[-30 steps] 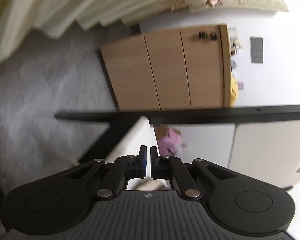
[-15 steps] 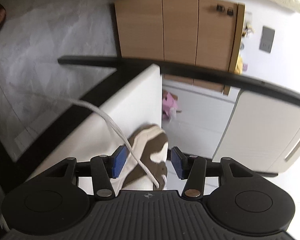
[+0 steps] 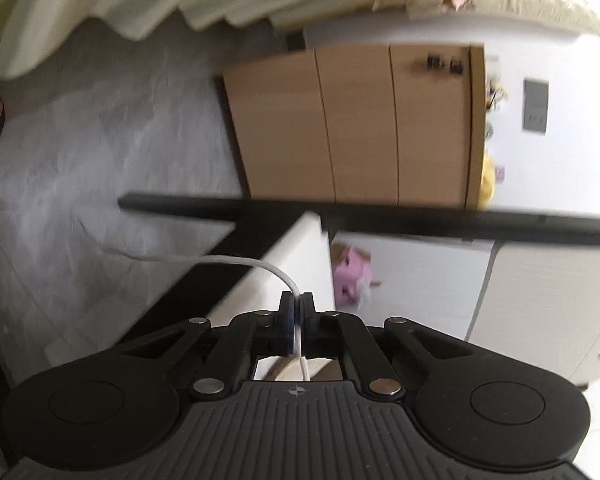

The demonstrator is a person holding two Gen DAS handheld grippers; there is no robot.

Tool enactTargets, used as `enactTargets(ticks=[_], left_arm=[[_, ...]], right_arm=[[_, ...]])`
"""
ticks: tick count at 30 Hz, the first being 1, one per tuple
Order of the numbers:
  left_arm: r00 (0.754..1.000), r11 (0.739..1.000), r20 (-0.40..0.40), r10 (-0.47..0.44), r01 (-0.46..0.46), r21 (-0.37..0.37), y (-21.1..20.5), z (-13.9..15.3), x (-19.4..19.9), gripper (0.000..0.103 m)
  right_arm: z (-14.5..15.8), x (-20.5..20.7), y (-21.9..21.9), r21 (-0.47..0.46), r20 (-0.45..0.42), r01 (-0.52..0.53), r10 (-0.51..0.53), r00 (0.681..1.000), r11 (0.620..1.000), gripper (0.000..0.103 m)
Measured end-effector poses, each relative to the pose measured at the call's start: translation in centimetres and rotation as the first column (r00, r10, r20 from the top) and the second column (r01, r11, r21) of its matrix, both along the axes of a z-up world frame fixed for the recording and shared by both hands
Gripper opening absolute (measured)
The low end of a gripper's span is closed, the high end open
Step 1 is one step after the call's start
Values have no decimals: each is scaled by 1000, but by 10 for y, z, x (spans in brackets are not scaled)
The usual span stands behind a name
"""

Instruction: Lace up shoes with both hands

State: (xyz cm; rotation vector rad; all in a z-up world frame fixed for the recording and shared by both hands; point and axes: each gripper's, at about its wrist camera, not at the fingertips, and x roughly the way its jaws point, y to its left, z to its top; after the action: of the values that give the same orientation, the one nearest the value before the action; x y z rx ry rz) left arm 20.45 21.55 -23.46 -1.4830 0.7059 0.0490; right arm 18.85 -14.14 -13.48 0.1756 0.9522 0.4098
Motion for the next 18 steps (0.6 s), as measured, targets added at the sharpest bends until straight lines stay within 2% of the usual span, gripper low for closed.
enactTargets(ticks=[4, 6, 8, 10, 12, 14, 16, 18], left_arm=[[996, 999, 86, -27, 24, 44, -1, 14, 2, 2], [987, 995, 141, -79, 70, 68, -8, 23, 6, 2], [971, 988, 195, -137, 120, 94, -16, 32, 10, 2], [950, 981, 249, -186, 163, 110, -23, 39, 12, 2], [928, 975, 304, -217, 193, 107, -30, 44, 14, 2], [905, 969, 348, -243, 212, 126, -36, 52, 13, 2], [881, 964, 391, -266, 233, 130, -41, 59, 13, 2], [855, 961, 439, -275, 247, 122, -44, 63, 11, 2]], right_arm=[[-2, 3, -2, 30, -23, 18, -17, 1000, 999, 103], [4, 1, -2, 22, -1, 23, -23, 1000, 999, 103], [20, -5, -4, 24, 55, 23, -25, 998, 999, 103], [41, -14, -5, 37, 158, 10, -16, 987, 999, 103], [59, -23, -4, 41, 265, -9, -2, 964, 999, 103], [73, -29, 7, -2, 377, -59, 55, 924, 998, 103], [79, -31, 24, -56, 439, -136, 146, 886, 989, 103], [76, -30, 43, -109, 463, -179, 210, 861, 978, 102]])
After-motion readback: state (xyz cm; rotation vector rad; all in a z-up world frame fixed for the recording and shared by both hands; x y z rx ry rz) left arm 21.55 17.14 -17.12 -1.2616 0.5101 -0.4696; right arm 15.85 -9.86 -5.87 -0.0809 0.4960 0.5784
